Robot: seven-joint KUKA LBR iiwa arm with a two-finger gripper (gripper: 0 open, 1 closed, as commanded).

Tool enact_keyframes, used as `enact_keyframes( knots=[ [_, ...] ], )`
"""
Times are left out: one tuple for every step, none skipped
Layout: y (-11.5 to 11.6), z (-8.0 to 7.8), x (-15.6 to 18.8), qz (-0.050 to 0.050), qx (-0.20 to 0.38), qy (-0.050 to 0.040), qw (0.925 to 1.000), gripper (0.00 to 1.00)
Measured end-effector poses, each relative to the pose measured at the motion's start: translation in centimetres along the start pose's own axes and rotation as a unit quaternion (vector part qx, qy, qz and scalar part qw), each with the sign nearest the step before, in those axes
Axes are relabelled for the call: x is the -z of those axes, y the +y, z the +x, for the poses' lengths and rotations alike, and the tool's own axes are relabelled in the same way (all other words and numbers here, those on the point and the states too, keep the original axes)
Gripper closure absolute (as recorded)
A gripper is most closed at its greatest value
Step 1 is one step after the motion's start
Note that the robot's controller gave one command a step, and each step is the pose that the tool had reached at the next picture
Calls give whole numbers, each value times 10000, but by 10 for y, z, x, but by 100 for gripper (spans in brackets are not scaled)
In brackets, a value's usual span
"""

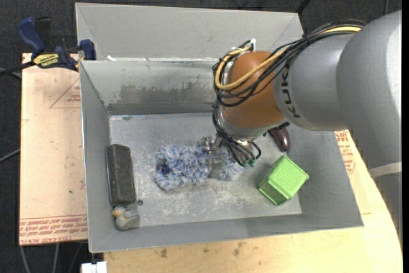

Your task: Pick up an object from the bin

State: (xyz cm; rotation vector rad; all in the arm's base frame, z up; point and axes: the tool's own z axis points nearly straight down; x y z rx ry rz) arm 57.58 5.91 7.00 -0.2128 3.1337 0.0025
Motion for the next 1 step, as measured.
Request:
enact_keyframes(
  knots=[
    [-12, -6, 188, 6, -234, -42, 9997, 100]
  ],
)
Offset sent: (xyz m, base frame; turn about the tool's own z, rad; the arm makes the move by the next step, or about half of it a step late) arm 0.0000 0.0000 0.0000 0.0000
